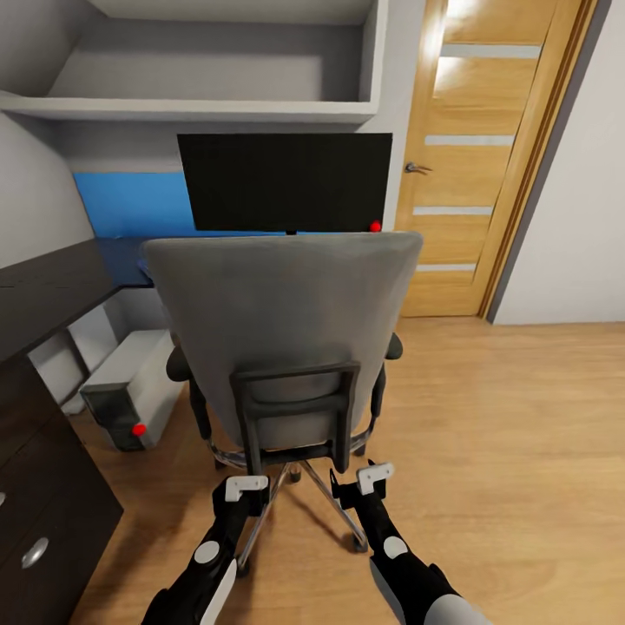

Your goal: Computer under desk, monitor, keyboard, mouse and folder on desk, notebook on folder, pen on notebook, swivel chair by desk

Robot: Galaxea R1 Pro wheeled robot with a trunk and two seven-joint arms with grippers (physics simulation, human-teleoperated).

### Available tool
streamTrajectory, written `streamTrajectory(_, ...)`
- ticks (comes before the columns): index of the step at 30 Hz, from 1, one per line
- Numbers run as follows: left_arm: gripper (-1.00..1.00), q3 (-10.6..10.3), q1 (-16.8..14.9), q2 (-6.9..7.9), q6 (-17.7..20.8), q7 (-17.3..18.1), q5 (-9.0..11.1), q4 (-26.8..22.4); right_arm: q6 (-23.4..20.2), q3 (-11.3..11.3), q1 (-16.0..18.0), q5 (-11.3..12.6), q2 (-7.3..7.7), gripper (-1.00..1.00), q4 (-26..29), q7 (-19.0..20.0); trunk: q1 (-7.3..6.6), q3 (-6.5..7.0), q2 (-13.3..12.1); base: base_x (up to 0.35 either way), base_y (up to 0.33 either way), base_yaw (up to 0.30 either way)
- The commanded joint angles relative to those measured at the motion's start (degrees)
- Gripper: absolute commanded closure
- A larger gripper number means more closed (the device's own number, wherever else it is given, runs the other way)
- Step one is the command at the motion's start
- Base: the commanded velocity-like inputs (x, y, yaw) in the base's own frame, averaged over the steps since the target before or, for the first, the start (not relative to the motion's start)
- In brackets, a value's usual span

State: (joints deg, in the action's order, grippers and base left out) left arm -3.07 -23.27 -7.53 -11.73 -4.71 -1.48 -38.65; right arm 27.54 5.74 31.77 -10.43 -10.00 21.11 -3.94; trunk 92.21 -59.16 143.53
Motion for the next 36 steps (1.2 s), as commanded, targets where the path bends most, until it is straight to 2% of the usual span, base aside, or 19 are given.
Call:
streamTrajectory(1, -1.00, -0.01, -0.03, 0.06, -0.19, -0.56, 0.16, 0.37, 0.15, -0.27, 0.05, -0.11, 0.00, -1.00, -0.05, -0.54, 0.03, -0.05, 0.01, 0.335, 0.000, 0.000)
streamTrajectory(13, -1.00, -0.01, -0.03, 0.06, -0.22, -0.56, 0.23, 0.85, 0.15, -0.29, 0.05, -0.11, 0.00, -1.00, -0.10, -0.54, 0.03, -0.05, 0.01, 0.314, 0.000, 0.000)
streamTrajectory(23, -1.00, 0.07, -0.03, 0.06, -0.13, -0.61, 0.25, 0.94, 0.23, -0.29, 0.05, -0.11, 0.00, -1.00, -0.11, -0.54, 0.03, -0.05, 0.01, 0.051, 0.000, 0.000)
streamTrajectory(30, -1.00, 0.08, -0.03, 0.06, -0.20, -0.65, 0.25, 0.94, 0.25, -0.29, 0.05, -0.11, 0.00, -1.00, -0.11, -0.54, 0.03, -0.05, 0.01, 0.224, 0.000, 0.000)
streamTrajectory(36, -1.00, 0.08, -0.03, 0.06, -0.22, -0.65, 0.25, 0.95, 0.32, -0.29, 0.05, -0.11, 0.00, -1.00, -0.11, -0.54, 0.03, -0.05, 0.01, 0.063, 0.000, 0.000)
